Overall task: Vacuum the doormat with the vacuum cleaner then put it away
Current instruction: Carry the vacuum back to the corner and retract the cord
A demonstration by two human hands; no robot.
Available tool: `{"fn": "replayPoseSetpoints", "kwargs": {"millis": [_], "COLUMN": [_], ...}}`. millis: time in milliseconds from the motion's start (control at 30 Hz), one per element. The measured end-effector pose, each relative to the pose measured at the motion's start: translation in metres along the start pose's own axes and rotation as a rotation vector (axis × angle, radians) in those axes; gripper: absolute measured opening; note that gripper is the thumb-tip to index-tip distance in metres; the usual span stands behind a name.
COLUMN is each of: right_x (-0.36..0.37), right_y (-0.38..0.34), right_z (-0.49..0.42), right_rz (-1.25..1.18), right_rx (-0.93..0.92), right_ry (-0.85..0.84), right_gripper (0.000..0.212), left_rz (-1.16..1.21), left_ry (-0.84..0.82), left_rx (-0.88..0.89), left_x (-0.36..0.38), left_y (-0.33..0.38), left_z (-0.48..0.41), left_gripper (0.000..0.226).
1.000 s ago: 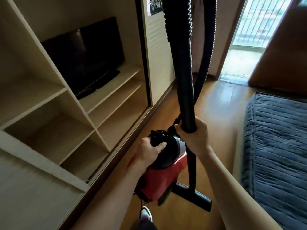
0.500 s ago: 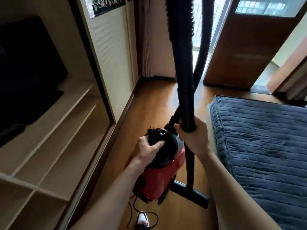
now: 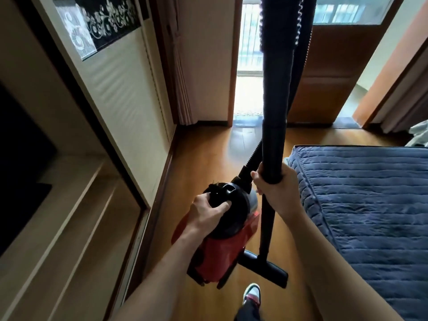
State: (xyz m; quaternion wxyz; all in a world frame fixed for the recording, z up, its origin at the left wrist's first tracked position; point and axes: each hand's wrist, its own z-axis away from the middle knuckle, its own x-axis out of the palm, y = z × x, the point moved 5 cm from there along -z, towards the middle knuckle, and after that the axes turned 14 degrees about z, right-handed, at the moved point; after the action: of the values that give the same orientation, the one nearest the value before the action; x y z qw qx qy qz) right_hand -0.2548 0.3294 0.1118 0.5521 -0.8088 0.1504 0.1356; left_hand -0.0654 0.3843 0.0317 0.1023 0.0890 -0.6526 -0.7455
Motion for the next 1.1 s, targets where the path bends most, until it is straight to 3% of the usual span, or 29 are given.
{"fn": "replayPoseSetpoints", "kwargs": {"millis": [300,767,1100], "right_x": [0.047,0.079,0.116], "right_y": [0.07,0.147,0.199], "right_z": [-0.143,-0.398,-0.537], "right_rz": [-0.057,-0.089,-0.092], "right_rx": [0.014,-0.074,-0.034], "right_ry": [-0.041,-0.127,-0.106], "right_gripper": [0.028,0.019,0.021], "left_rz": [-0.072,-0.073,-0.122], "left_ry": [0.025,0.009,0.064], "left_rx": [-0.04,-0.047,-0.036], "left_x": [0.01,0.073,0.085], "left_y": [0.003,0.065,0.061], "left_z": [-0.144,-0.378,-0.53], "left_gripper": [0.014,0.022,0.011]}}
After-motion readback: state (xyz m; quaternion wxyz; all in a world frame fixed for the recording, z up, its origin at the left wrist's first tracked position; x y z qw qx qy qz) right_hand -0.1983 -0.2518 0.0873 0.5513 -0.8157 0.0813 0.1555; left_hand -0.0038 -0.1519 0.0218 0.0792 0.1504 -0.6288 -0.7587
